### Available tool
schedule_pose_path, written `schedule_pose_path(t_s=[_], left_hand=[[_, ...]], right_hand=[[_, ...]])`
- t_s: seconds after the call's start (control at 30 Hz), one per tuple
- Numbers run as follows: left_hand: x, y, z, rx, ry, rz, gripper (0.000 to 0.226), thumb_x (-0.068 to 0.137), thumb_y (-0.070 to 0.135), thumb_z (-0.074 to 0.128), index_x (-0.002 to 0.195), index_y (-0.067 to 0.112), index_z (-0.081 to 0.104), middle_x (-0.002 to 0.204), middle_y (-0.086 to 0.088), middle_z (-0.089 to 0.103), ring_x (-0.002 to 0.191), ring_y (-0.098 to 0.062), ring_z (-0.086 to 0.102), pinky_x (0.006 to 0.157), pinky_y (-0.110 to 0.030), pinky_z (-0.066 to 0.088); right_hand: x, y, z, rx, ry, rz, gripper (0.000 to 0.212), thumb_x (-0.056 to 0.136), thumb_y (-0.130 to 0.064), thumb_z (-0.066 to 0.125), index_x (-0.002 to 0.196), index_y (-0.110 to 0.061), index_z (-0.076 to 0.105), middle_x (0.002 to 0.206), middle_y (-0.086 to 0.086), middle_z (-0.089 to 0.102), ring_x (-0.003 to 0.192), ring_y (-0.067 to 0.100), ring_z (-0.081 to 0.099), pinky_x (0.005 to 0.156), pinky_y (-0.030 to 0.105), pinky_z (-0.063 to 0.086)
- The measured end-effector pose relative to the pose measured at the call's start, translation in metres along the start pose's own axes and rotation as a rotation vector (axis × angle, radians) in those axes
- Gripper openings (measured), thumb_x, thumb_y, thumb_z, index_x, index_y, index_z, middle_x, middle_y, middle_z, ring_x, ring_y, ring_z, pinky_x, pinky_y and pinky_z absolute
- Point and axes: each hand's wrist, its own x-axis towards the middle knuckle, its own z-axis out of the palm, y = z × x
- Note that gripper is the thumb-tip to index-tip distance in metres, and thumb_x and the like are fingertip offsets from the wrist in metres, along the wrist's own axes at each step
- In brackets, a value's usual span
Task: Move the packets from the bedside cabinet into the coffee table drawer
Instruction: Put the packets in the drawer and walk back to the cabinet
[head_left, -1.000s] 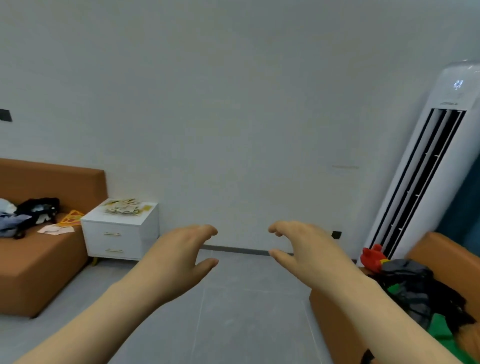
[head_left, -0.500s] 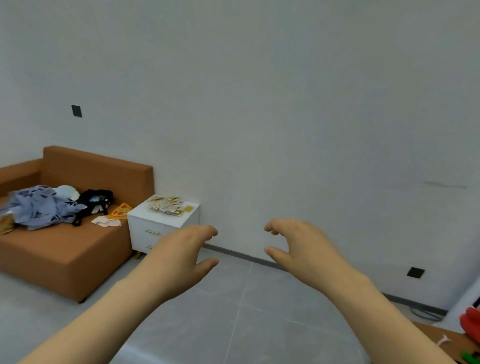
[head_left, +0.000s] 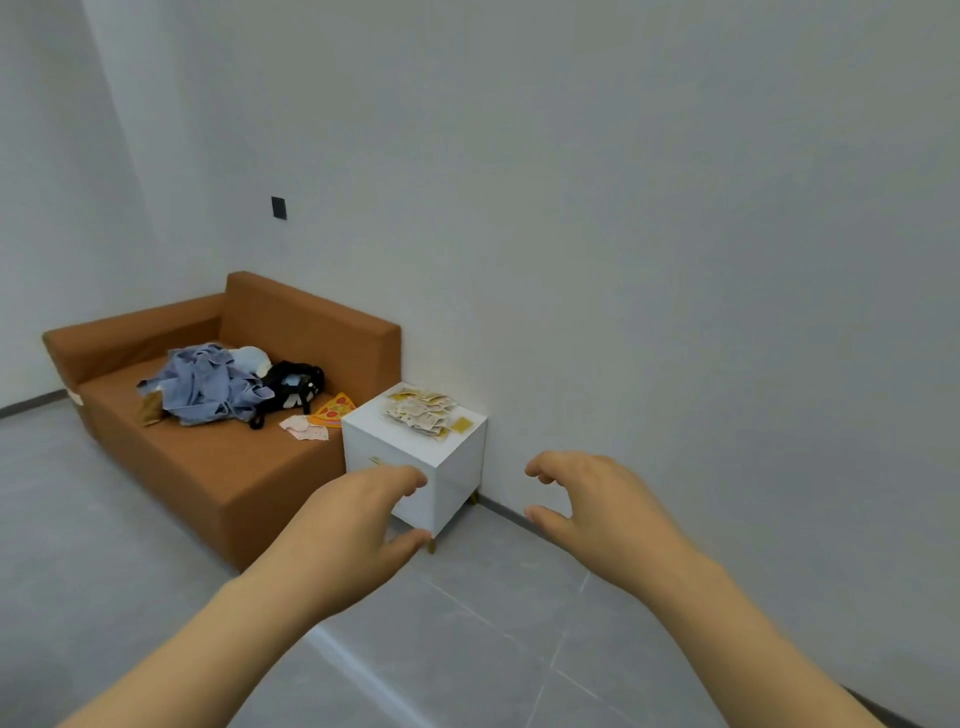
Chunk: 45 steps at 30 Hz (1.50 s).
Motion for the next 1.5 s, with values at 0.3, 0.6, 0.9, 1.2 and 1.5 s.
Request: schedule_pose_path(t_s=[0.3, 0.6, 0.9, 1.2, 1.5], left_hand=[[0.124, -0.109, 0.006, -0.006, 0.018, -0.080, 0.053, 0.089, 0.047, 0.055, 0.138, 0.033, 0.040, 0.135, 0.018, 0.049, 0.123, -0.002, 0.047, 0.098, -0.018, 0.040], [0.235, -0.209, 0.025, -0.043, -0.047, -0.123, 0.053, 0.088, 0.044, 0.058, 0.137, 0.030, 0.042, 0.135, 0.015, 0.051, 0.123, -0.003, 0.047, 0.097, -0.018, 0.038], [0.364, -0.272, 0.062, -0.058, -0.091, -0.174, 0.050, 0.088, 0.043, 0.058, 0.135, 0.033, 0.043, 0.133, 0.017, 0.052, 0.120, -0.003, 0.050, 0.091, -0.016, 0.038], [0.481, -0.318, 0.100, -0.101, -0.164, -0.289, 0.047, 0.087, 0.040, 0.060, 0.132, 0.031, 0.048, 0.130, 0.015, 0.055, 0.112, -0.003, 0.054, 0.089, -0.016, 0.039], [0.572, -0.399, 0.139, -0.139, -0.280, -0.330, 0.047, 0.086, 0.040, 0.060, 0.131, 0.030, 0.050, 0.128, 0.014, 0.056, 0.110, -0.004, 0.056, 0.088, -0.018, 0.043]], right_hand=[[0.168, 0.003, 0.041, 0.022, -0.035, -0.006, 0.041, 0.092, -0.034, 0.053, 0.133, -0.029, 0.048, 0.129, -0.010, 0.056, 0.120, 0.010, 0.050, 0.097, 0.029, 0.043], [0.308, 0.013, 0.092, 0.065, -0.123, 0.046, 0.040, 0.089, -0.035, 0.056, 0.129, -0.030, 0.051, 0.126, -0.011, 0.059, 0.113, 0.008, 0.053, 0.094, 0.027, 0.045], [0.448, 0.072, 0.138, 0.108, -0.151, 0.072, 0.041, 0.087, -0.036, 0.056, 0.128, -0.030, 0.052, 0.124, -0.011, 0.060, 0.114, 0.009, 0.053, 0.093, 0.026, 0.045], [0.580, 0.131, 0.175, 0.153, -0.233, 0.077, 0.039, 0.086, -0.036, 0.058, 0.125, -0.032, 0.055, 0.119, -0.012, 0.061, 0.111, 0.008, 0.054, 0.089, 0.024, 0.045], [0.686, 0.147, 0.226, 0.194, -0.294, 0.140, 0.038, 0.086, -0.038, 0.059, 0.124, -0.031, 0.056, 0.117, -0.011, 0.061, 0.107, 0.007, 0.056, 0.086, 0.023, 0.044]])
